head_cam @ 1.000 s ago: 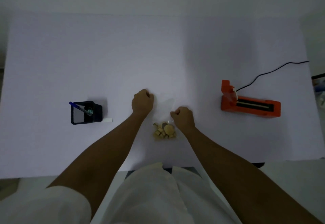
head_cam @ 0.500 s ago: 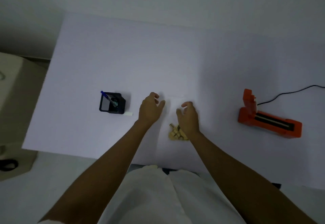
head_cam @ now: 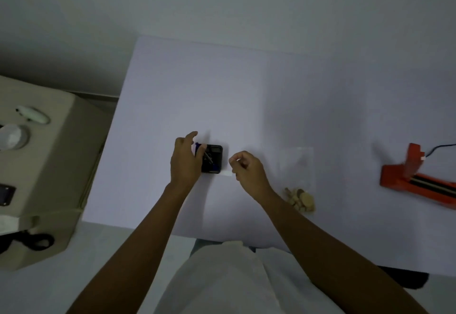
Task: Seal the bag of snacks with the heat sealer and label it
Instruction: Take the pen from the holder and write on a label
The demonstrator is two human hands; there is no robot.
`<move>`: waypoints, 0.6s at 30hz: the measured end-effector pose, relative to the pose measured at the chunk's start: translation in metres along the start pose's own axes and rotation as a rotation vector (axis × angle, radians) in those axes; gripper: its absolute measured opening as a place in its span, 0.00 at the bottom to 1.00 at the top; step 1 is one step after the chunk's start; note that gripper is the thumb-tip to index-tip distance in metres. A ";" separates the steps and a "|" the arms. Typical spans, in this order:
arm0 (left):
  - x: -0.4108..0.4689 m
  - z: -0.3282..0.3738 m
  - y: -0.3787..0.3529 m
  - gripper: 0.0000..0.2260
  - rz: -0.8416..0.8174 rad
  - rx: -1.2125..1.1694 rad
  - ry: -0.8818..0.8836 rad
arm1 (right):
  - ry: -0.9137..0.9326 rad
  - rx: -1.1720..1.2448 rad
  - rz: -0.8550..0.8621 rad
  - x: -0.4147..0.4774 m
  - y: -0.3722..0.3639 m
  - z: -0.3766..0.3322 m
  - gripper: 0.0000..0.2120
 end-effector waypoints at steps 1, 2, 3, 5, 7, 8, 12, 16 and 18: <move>0.009 -0.009 0.001 0.17 -0.036 0.011 0.001 | -0.012 0.008 -0.003 0.001 -0.008 -0.004 0.04; 0.017 -0.016 0.001 0.16 -0.075 0.019 -0.010 | -0.019 0.018 -0.008 0.002 -0.015 -0.008 0.04; 0.024 -0.020 0.000 0.14 -0.114 0.030 -0.033 | -0.027 0.028 -0.010 0.002 -0.021 -0.011 0.04; 0.035 -0.021 -0.002 0.09 -0.175 0.060 -0.105 | -0.056 0.065 -0.003 0.001 -0.030 -0.013 0.05; 0.041 -0.020 0.001 0.06 -0.191 0.079 -0.171 | -0.081 0.108 0.001 -0.002 -0.037 -0.013 0.07; 0.042 -0.019 0.004 0.05 -0.187 0.084 -0.195 | -0.088 0.124 0.000 -0.003 -0.040 -0.014 0.08; 0.039 -0.010 0.020 0.04 -0.143 0.058 -0.286 | -0.132 0.217 -0.044 -0.007 -0.050 -0.018 0.13; 0.020 0.017 0.053 0.04 0.016 -0.181 -0.310 | -0.243 0.423 -0.135 -0.012 -0.062 -0.036 0.17; 0.006 0.032 0.062 0.04 0.036 -0.329 -0.284 | -0.271 0.662 -0.152 -0.013 -0.067 -0.046 0.20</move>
Point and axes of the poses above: each hand's wrist, its own x-axis towards the middle knuckle, its own y-axis out of the back of the hand, z = x × y, the point moved 5 cm from there along x, towards the middle knuckle, and after that the axes turned 5 degrees about -z, right-handed, at the moved point
